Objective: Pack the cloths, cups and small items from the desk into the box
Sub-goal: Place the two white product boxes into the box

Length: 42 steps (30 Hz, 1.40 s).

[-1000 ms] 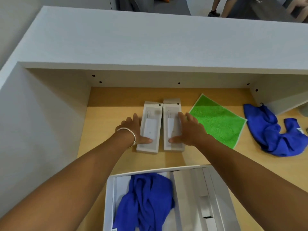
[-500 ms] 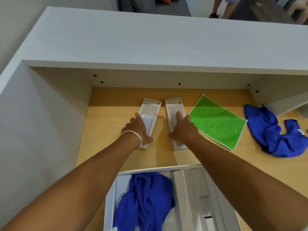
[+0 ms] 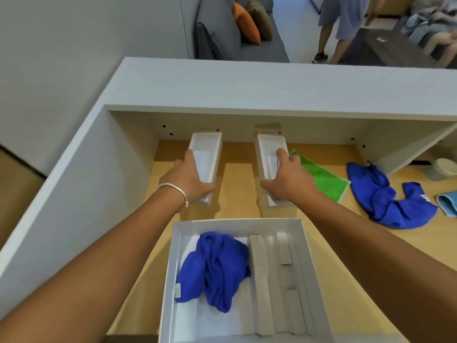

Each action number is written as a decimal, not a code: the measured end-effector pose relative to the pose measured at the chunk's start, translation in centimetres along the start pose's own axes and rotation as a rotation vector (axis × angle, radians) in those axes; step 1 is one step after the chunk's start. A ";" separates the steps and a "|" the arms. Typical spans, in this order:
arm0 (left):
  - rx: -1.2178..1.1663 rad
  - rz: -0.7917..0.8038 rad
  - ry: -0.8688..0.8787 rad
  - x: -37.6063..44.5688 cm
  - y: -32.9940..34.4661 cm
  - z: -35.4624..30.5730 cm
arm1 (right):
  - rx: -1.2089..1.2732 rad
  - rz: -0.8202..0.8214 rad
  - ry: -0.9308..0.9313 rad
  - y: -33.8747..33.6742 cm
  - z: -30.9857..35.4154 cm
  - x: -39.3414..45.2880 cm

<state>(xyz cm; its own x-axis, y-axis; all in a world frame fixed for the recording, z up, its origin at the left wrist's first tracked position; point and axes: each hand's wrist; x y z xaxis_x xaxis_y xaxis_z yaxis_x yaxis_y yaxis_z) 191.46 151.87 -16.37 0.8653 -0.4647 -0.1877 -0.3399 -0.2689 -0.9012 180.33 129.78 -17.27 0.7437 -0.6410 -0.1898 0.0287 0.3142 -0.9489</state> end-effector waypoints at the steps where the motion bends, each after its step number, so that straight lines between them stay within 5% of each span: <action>1: 0.002 -0.016 0.020 -1.5 -0.9 -0.2 | 0.000 -0.011 -0.012 -0.7 -0.1 -1.1; 8: 0.075 -0.015 0.056 -13.3 -3.2 -0.9 | 0.063 -0.064 -0.108 -3.4 -2.3 -8.9; 17: 0.178 0.120 -0.088 -23.0 2.7 -0.7 | 0.023 -0.027 -0.154 -2.6 -4.4 -14.9; 42: 0.420 0.389 -0.136 -19.9 9.4 0.8 | -0.062 0.048 -0.150 2.7 -4.2 -20.9</action>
<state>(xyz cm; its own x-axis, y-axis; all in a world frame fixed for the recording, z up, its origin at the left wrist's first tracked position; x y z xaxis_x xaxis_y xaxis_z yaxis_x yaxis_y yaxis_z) 171.30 159.23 -21.44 0.7549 -0.3426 -0.5592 -0.4909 0.2703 -0.8282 162.05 141.06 -16.91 0.8349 -0.5130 -0.1995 -0.0465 0.2953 -0.9543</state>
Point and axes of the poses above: each hand's wrist, its own x-axis towards the middle knuckle, its own y-axis out of the palm, z = x × y, and after that the axes turned 3 degrees about y, right-handed
